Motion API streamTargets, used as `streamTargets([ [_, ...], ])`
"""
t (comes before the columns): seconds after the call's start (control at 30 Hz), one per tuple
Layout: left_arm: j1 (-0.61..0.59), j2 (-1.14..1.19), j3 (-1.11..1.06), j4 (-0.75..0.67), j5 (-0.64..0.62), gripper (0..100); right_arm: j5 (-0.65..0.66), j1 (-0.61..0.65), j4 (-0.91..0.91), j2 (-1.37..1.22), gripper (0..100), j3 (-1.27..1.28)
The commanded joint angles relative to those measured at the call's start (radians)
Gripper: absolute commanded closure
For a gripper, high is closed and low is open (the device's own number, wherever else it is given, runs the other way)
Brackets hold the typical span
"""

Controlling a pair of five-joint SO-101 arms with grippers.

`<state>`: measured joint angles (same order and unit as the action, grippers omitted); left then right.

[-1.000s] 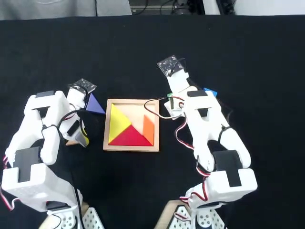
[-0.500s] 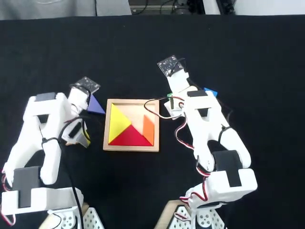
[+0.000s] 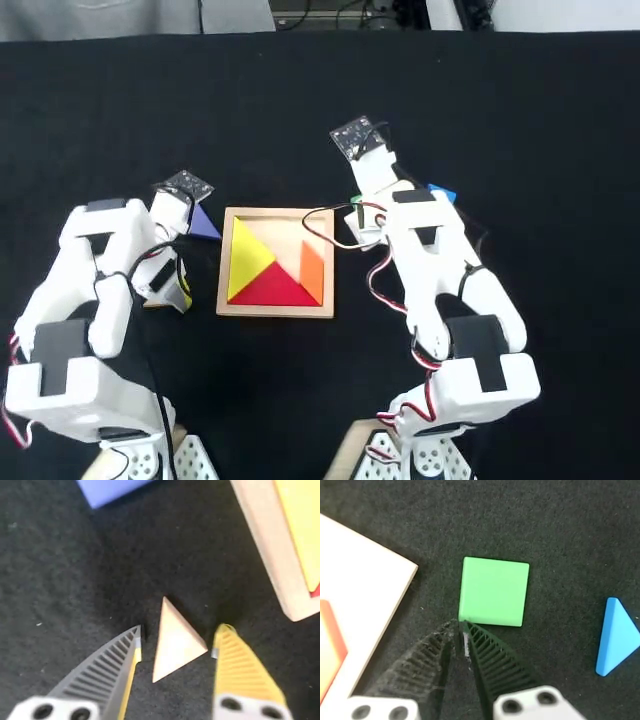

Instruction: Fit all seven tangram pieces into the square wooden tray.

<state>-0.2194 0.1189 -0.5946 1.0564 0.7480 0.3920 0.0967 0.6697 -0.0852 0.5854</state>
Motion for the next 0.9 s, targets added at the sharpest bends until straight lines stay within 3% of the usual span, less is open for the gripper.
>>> streamTargets([
  [0.0,0.002,0.051,0.058,0.008,-0.008,89,0.009,-0.011,-0.018,0.005,98.7,-0.005],
  [0.23,-0.015,0.046,0.070,0.005,-0.008,90,0.009,-0.011,-0.018,0.005,98.7,-0.005],
  [0.6,-0.018,-0.275,-0.013,0.006,-0.011,91,0.009,-0.011,-0.018,0.005,98.7,-0.005],
  [0.7,-0.013,-0.287,-0.004,0.032,-0.071,91,0.009,-0.011,-0.018,0.005,98.7,-0.005],
  [0.87,0.110,-0.287,0.130,0.227,-0.226,91,0.009,-0.011,-0.018,0.005,98.7,-0.005],
])
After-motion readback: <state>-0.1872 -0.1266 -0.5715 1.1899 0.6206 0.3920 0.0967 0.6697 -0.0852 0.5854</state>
